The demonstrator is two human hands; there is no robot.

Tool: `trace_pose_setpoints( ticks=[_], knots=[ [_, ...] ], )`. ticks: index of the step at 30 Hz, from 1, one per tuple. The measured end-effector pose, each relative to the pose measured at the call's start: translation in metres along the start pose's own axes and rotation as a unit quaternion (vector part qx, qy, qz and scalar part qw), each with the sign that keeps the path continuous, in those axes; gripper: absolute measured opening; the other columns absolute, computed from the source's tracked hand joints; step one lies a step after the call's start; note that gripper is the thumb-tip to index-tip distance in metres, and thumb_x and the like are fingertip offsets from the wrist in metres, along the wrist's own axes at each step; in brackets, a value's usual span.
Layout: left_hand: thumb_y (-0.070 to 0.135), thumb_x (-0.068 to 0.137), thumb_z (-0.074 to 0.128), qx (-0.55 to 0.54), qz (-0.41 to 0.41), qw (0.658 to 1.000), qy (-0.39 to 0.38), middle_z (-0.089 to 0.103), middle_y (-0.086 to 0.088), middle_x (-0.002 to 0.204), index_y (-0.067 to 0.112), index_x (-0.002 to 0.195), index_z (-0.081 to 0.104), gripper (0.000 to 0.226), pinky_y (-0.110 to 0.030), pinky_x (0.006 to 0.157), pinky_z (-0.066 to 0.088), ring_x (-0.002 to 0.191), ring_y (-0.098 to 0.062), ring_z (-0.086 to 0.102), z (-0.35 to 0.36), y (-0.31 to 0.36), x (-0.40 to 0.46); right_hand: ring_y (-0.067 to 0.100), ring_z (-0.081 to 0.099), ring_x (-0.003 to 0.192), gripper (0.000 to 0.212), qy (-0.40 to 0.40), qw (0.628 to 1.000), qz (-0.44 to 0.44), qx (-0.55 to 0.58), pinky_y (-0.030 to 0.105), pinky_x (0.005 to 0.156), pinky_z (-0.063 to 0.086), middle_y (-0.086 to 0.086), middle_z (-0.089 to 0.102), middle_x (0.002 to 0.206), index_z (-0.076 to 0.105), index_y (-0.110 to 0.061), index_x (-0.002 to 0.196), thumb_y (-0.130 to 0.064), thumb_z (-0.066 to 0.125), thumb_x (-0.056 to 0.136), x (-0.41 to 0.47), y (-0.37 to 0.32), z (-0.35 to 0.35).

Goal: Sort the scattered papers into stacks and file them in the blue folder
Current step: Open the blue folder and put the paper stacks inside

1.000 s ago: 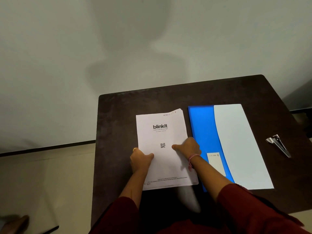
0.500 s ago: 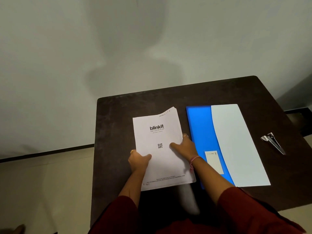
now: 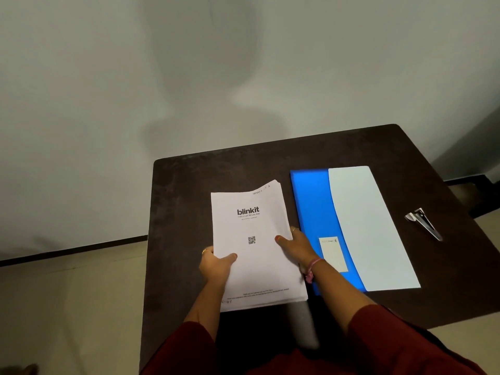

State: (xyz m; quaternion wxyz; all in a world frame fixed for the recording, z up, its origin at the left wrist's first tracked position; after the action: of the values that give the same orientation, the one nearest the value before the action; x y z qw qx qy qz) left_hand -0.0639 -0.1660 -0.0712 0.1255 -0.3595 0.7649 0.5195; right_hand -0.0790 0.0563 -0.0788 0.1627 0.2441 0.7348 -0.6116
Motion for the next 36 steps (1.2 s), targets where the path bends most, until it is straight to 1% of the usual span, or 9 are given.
trace_pose_setpoints(
  ticks=[10,14,17,21,23,27,29,32,36],
  knots=[
    [0.007,0.081,0.072,-0.133,0.028,0.99,-0.047,0.068,-0.006,0.098,0.007,0.111,0.053,0.036,-0.028,0.065,0.052,0.082,-0.019,0.067,0.018,0.002,-0.028,0.022,0.063,0.098,0.03,-0.014,0.995,-0.027,0.094,0.031,0.083,0.052,0.008,0.064,0.116,0.056,-0.013,0.121,-0.016,0.061,0.091,-0.011,0.004,-0.043],
    [0.012,0.086,0.067,-0.157,0.046,0.983,-0.077,0.072,-0.005,0.094,0.008,0.109,0.057,0.025,-0.037,0.078,0.057,0.084,-0.02,0.07,0.035,0.011,-0.036,0.014,0.065,0.089,0.025,-0.023,0.991,-0.019,0.13,0.023,0.071,0.055,0.002,0.067,0.109,0.057,-0.017,0.116,-0.015,0.062,0.091,-0.013,0.005,-0.073],
    [0.024,0.093,0.058,-0.165,0.039,0.983,-0.073,0.069,-0.004,0.088,0.01,0.099,0.061,0.015,-0.034,0.075,0.052,0.078,-0.018,0.064,0.055,0.021,-0.049,0.013,0.065,0.085,0.023,-0.02,0.989,-0.008,0.148,0.02,0.065,0.055,-0.001,0.067,0.103,0.058,-0.017,0.113,-0.014,0.062,0.091,-0.015,0.008,-0.104],
    [0.031,0.099,0.043,-0.116,0.011,0.992,-0.052,0.061,-0.006,0.082,0.015,0.081,0.053,0.026,-0.032,0.068,0.044,0.073,-0.018,0.054,0.085,0.027,-0.064,0.031,0.066,0.1,0.029,-0.008,0.988,0.014,0.151,0.045,0.087,0.054,0.011,0.068,0.113,0.059,-0.014,0.119,-0.017,0.063,0.09,-0.011,0.019,-0.151],
    [0.019,0.096,0.046,-0.076,0.008,0.995,-0.07,0.06,-0.005,0.083,0.017,0.08,0.052,0.017,-0.031,0.07,0.044,0.076,-0.018,0.054,0.102,0.025,-0.072,0.033,0.065,0.1,0.028,-0.001,0.988,0.027,0.153,0.046,0.086,0.054,0.011,0.068,0.111,0.059,-0.014,0.118,-0.017,0.063,0.09,-0.011,0.027,-0.173],
    [0.008,0.088,0.054,0.005,0.019,0.997,-0.074,0.048,-0.004,0.078,0.022,0.068,0.041,0.028,-0.03,0.071,0.038,0.079,-0.019,0.046,0.133,0.026,-0.089,0.031,0.067,0.093,0.023,0.014,0.986,0.05,0.159,0.041,0.078,0.056,0.011,0.069,0.106,0.059,-0.011,0.115,-0.012,0.061,0.091,-0.005,0.042,-0.218],
    [0.013,0.089,0.057,0.067,0.037,0.995,-0.068,0.052,-0.007,0.09,0.014,0.085,0.052,0.007,-0.029,0.074,0.041,0.083,-0.021,0.051,0.143,0.03,-0.095,0.029,0.067,0.088,0.021,0.014,0.985,0.059,0.161,0.037,0.071,0.057,0.011,0.069,0.105,0.059,-0.011,0.113,-0.01,0.06,0.092,-0.001,0.048,-0.235],
    [0.023,0.086,0.063,0.144,0.042,0.987,-0.057,0.057,-0.014,0.116,0.001,0.118,0.055,0.04,-0.034,0.089,0.049,0.103,-0.03,0.058,0.163,0.031,-0.094,0.024,0.067,0.081,0.014,0.008,0.983,0.07,0.168,0.032,0.061,0.058,0.009,0.069,0.1,0.059,-0.013,0.105,-0.006,0.056,0.093,0.005,0.053,-0.258],
    [0.026,0.084,0.059,0.205,0.04,0.977,-0.041,0.059,-0.021,0.114,-0.004,0.111,0.058,0.04,-0.043,0.089,0.051,0.102,-0.038,0.058,0.187,0.034,-0.094,0.027,0.065,0.082,0.017,0.006,0.984,0.08,0.16,0.037,0.07,0.056,0.011,0.067,0.101,0.057,-0.011,0.109,-0.006,0.056,0.093,0.018,0.058,-0.275]
  ],
)
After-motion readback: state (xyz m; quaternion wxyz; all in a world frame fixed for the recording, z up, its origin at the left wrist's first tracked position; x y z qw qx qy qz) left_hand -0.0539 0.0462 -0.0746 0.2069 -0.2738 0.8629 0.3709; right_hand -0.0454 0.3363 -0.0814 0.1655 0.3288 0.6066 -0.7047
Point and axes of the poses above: each hand's wrist, its own x-axis towards the middle knuckle, its own z-axis out of the palm, y = z × x, the point moved 5 cm from there along x, towards the middle knuckle
